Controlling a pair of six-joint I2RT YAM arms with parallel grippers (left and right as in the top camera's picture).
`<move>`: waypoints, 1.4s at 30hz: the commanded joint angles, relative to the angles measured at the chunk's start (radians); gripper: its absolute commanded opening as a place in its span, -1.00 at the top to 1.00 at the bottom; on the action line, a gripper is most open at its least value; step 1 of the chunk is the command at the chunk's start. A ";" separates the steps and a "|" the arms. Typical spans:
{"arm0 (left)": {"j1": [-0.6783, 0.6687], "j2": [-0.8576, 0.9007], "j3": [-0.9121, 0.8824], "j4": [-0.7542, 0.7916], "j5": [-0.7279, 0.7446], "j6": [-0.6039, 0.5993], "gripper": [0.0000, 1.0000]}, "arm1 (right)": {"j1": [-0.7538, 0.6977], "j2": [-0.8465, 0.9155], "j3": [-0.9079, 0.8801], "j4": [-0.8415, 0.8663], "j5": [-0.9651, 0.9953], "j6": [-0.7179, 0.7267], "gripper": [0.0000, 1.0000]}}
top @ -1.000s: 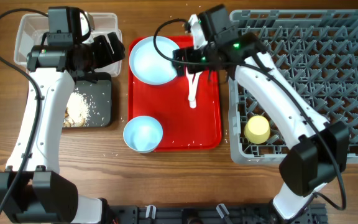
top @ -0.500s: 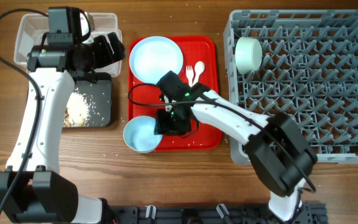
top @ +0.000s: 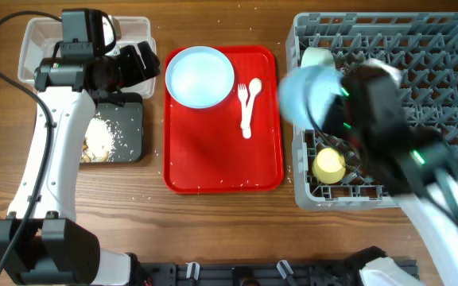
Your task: Sort waste into correct bins and load items into the dishwasher rack
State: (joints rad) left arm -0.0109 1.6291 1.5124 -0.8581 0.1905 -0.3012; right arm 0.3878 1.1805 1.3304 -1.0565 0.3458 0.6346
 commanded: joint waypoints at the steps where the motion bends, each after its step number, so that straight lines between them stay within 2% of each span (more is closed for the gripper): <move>1: 0.005 -0.011 0.013 0.003 -0.006 0.005 -1.00 | 0.001 -0.074 -0.003 -0.044 0.509 -0.198 0.91; 4: 0.005 -0.011 0.013 0.003 -0.006 0.005 -1.00 | 0.001 0.015 -0.003 -0.017 0.658 -0.408 0.91; 7: 0.005 -0.011 0.013 0.003 -0.006 0.005 -1.00 | 0.001 0.239 -0.003 0.066 0.798 -0.618 0.91; 9: 0.005 -0.011 0.013 0.003 -0.006 0.005 -1.00 | 0.002 0.385 -0.003 0.101 0.841 -0.710 0.84; 13: 0.005 -0.011 0.013 0.003 -0.006 0.005 -1.00 | 0.002 0.561 -0.003 0.121 0.884 -0.740 0.81; 21: 0.005 -0.011 0.013 0.004 -0.006 0.005 -1.00 | 0.061 0.596 -0.003 0.128 0.747 -0.741 0.73; 24: 0.005 -0.011 0.013 0.004 -0.006 0.005 -1.00 | 0.074 0.596 -0.003 0.127 0.723 -0.774 0.56; 26: 0.005 -0.011 0.013 0.003 -0.006 0.005 -1.00 | 0.080 0.596 -0.003 0.122 0.702 -0.774 0.32; 28: 0.005 -0.011 0.013 0.003 -0.006 0.005 -1.00 | 0.098 0.596 -0.003 0.105 0.698 -0.774 0.17; 29: 0.005 -0.011 0.013 0.003 -0.006 0.005 -1.00 | 0.116 0.596 -0.003 0.094 0.698 -0.774 0.02; 32: 0.005 -0.011 0.013 0.004 -0.006 0.005 -1.00 | 0.167 0.596 -0.003 0.072 0.698 -0.774 -0.17; 38: 0.005 -0.011 0.013 0.004 -0.006 0.005 -1.00 | 0.230 0.593 -0.003 0.042 0.698 -0.774 -0.36; 39: 0.005 -0.011 0.013 0.004 -0.006 0.005 -1.00 | 0.242 0.586 -0.003 0.046 0.698 -0.774 -0.48; 42: 0.005 -0.011 0.013 0.004 -0.006 0.005 -1.00 | 0.249 0.563 0.004 0.063 0.698 -0.772 -0.65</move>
State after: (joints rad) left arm -0.0109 1.6291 1.5124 -0.8570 0.1905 -0.3012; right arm 0.6289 1.7622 1.3300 -1.0080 1.0466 -0.1432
